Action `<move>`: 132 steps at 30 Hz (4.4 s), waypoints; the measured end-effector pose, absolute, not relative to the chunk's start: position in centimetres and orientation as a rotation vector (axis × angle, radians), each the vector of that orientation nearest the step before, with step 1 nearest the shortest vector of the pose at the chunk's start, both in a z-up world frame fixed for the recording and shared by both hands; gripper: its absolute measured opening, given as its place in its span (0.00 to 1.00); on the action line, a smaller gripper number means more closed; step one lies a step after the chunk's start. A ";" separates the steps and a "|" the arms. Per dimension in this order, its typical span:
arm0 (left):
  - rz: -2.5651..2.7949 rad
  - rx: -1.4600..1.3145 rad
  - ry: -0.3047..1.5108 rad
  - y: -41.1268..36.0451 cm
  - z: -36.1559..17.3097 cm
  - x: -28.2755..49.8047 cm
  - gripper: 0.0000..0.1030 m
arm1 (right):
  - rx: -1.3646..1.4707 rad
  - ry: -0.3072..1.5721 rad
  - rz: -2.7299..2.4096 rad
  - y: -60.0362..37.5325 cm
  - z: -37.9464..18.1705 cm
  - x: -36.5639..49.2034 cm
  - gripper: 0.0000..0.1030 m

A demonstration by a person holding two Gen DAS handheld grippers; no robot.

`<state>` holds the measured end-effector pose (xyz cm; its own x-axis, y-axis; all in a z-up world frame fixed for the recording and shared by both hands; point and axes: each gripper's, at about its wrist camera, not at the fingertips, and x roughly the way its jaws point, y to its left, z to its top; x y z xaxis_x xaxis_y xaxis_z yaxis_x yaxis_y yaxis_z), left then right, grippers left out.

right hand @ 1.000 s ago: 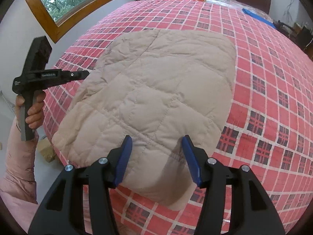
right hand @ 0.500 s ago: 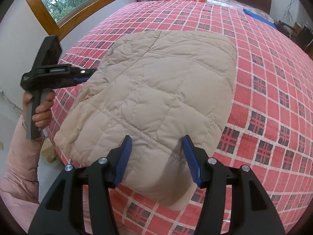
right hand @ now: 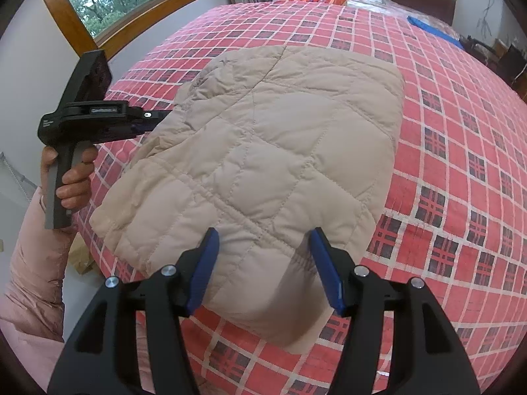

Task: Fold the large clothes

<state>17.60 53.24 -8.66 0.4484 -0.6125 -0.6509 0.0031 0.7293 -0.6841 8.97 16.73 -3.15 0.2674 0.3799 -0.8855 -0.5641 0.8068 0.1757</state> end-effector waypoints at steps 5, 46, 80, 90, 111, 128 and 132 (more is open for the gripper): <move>-0.389 -0.619 1.032 53.6 -7.6 15.2 0.46 | -0.203 1.123 0.639 16.5 -2.9 8.4 0.57; -0.541 -0.854 1.012 53.0 -14.5 15.4 0.86 | 0.448 1.289 0.690 6.1 -9.4 16.3 0.83; -0.724 -0.760 0.942 38.4 -10.3 20.5 0.48 | 0.349 1.082 0.711 -3.0 -2.3 17.1 0.48; -0.636 -0.717 0.991 34.4 -13.2 24.3 0.48 | 0.410 1.152 0.677 -7.1 -6.6 22.4 0.48; -0.461 -0.609 0.969 34.1 -11.0 20.4 0.72 | 0.324 1.108 0.603 -8.1 -7.5 21.8 0.76; -0.054 -0.264 0.930 31.3 -5.8 8.4 0.85 | 0.084 1.028 0.278 -6.1 -4.5 9.6 0.89; -0.001 -0.234 0.925 30.7 -5.9 6.6 0.85 | 0.058 1.019 0.236 -5.7 -4.6 7.5 0.90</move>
<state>6.59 30.72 -5.90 0.6036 -0.1014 -0.7908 -0.0989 0.9747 -0.2004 7.54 -5.71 -4.65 0.5013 0.2216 -0.8364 -0.1682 0.9732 0.1570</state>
